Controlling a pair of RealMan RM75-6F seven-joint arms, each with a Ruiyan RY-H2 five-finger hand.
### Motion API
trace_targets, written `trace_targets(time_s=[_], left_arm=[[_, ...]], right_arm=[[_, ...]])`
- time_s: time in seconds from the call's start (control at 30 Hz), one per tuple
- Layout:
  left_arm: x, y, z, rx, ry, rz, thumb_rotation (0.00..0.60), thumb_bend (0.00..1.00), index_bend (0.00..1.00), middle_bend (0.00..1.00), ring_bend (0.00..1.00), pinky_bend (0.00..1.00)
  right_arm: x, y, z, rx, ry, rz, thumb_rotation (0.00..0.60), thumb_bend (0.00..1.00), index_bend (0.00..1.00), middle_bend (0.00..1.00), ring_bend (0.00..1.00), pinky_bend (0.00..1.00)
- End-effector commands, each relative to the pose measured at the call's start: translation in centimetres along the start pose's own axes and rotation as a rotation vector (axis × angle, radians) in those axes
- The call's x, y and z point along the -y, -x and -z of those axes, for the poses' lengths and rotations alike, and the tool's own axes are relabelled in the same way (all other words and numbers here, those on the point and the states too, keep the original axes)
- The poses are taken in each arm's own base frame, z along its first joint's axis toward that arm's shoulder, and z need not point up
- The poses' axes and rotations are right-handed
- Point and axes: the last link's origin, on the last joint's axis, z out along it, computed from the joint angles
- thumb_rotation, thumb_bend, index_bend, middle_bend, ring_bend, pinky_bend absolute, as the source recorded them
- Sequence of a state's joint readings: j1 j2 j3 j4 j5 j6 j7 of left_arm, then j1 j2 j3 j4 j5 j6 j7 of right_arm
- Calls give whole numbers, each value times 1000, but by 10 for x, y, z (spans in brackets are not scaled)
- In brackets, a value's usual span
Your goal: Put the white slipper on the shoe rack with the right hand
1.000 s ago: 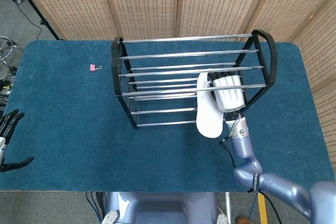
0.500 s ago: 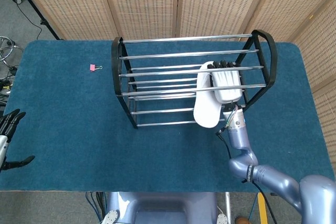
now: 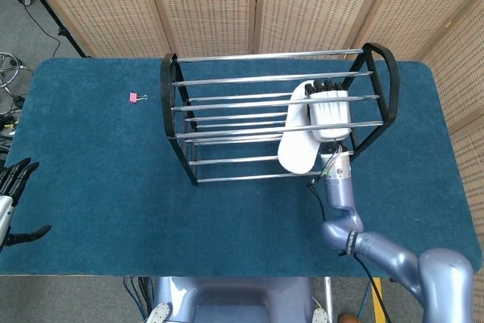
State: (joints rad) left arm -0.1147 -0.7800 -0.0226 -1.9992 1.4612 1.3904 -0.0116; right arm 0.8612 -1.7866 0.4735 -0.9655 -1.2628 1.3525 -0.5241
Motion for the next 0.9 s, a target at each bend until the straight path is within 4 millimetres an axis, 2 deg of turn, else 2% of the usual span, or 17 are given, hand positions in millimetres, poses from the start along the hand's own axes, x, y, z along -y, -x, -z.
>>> trace_targets(time_s=[0.03,0.2,0.27,0.3,0.37,0.43,0.5,0.9], left_arm=[[0,0,0,0,0,3,600,0,0,0,0,0],[1,0,-1,3,-2,6,600,0,0,0,0,0],[2,-1,-2,5,-4,1,600,0,0,0,0,0],[2,-1,-2,4,-5,-2,600,0,0,0,0,0],[2,-1,-2,4,-6,-1,600,0,0,0,0,0],[2,-1,-2,4,-5,-4,600,0,0,0,0,0],[2,-1,-2,5,-4,-2,600,0,0,0,0,0],[1,-1,1,3,4,0,600,0,0,0,0,0]], right_arm=[[3,2,-4,5,5,11,600,730,586,569,524,586],[5,6,-7,11,2,31,600,729,578,564,524,581],[6,8,-7,19,10,32,600,728,538,527,499,552],[7,10,-6,40,16,12,600,706,490,478,458,513],[6,11,-5,51,22,13,600,546,379,354,343,403],[6,11,-4,61,20,6,600,395,323,281,275,323],[6,9,-4,61,19,1,600,342,300,248,242,286],[6,-3,10,69,-24,-17,600,313,287,233,232,284]])
